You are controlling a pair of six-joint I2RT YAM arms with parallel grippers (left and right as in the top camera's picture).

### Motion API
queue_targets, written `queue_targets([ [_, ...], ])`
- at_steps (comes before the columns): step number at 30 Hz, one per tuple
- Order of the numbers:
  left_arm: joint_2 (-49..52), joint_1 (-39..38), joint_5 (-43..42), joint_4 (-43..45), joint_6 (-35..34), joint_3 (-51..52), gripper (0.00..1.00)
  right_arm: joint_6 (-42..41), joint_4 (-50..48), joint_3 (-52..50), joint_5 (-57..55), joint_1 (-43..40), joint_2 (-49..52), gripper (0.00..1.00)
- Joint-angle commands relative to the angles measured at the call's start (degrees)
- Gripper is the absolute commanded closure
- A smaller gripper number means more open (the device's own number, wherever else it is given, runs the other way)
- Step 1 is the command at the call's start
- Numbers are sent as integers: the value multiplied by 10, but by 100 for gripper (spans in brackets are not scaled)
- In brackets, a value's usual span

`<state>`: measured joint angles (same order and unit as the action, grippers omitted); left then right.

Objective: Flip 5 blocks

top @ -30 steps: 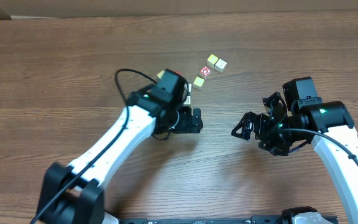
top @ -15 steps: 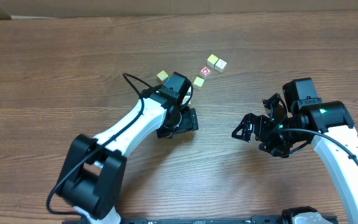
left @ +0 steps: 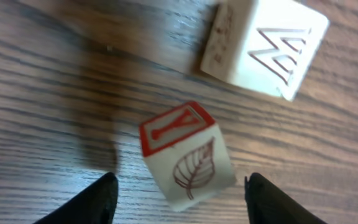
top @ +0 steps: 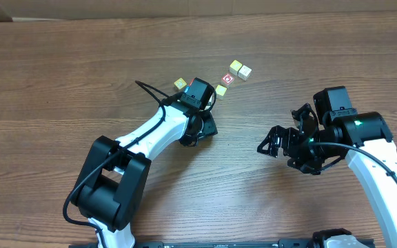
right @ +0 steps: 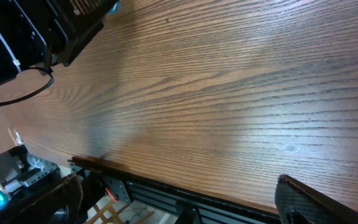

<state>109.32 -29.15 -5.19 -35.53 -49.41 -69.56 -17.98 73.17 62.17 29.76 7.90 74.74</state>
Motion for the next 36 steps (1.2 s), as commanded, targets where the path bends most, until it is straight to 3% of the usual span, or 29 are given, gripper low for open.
queue_targets([
  [1,1,3,29,3,-25,-13,51,4,0,16,-12,-1,-3,0],
  [8,1,3,56,2,-34,-13,59,4,1,16,-12,-1,-3,0],
  [13,1,4,66,0,-34,-13,78,4,1,16,-12,-1,-3,0],
  [21,1,4,71,-19,-33,-13,95,4,5,16,-12,-1,-3,0],
  [29,1,6,66,-59,-23,-13,96,4,7,16,-12,-1,-3,0],
  [36,-2,4,41,-113,71,-15,95,4,7,16,-12,-1,-3,0],
])
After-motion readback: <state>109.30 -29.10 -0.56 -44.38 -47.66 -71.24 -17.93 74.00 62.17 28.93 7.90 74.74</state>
